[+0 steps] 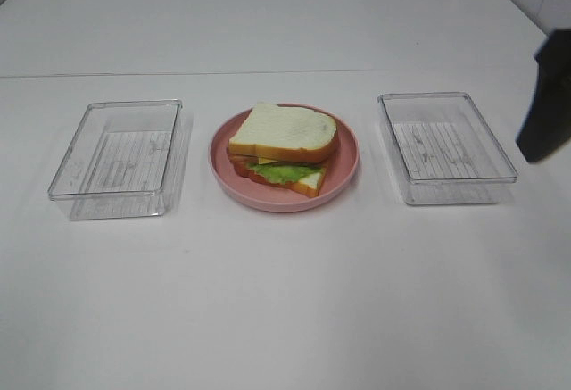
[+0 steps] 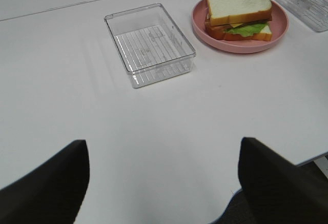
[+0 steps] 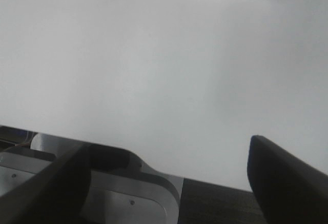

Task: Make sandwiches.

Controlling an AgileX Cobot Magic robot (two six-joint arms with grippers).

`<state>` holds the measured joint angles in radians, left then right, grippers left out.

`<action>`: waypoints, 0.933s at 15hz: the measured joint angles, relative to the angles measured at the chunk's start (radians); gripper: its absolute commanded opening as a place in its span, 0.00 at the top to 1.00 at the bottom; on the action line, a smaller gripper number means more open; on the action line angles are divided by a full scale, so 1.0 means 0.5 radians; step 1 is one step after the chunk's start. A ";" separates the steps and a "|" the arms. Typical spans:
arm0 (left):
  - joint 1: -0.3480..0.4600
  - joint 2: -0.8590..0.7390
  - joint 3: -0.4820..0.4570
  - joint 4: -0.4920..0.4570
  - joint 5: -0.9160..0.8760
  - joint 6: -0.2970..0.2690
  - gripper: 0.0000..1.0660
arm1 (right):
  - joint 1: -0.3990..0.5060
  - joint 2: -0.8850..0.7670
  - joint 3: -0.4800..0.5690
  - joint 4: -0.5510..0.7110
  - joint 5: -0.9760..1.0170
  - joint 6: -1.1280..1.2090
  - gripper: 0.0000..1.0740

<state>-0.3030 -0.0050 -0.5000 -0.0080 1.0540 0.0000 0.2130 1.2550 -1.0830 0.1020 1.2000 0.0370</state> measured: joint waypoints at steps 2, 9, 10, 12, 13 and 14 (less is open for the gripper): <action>0.000 0.000 0.000 0.000 0.000 0.000 0.28 | 0.000 -0.314 0.324 0.000 -0.006 0.000 0.26; 0.000 0.000 0.000 0.000 0.000 0.000 0.28 | 0.000 -1.590 1.058 -0.168 -0.002 -0.044 0.26; 0.000 0.000 0.000 0.000 0.000 0.000 0.28 | 0.000 -1.758 1.066 -0.178 -0.036 -0.048 0.26; 0.000 0.000 0.000 0.000 0.000 0.000 0.28 | 0.000 -2.110 1.080 -0.188 -0.142 -0.094 0.27; 0.000 0.000 0.000 0.000 0.000 0.000 0.28 | 0.000 -2.228 1.100 -0.188 -0.176 -0.108 0.27; 0.000 0.000 0.000 0.000 0.000 0.000 0.28 | 0.000 -2.344 1.140 -0.184 -0.216 -0.114 0.28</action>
<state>-0.3030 -0.0050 -0.5000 -0.0080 1.0540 0.0000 0.2130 0.0830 -0.5130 0.0100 1.0920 -0.0200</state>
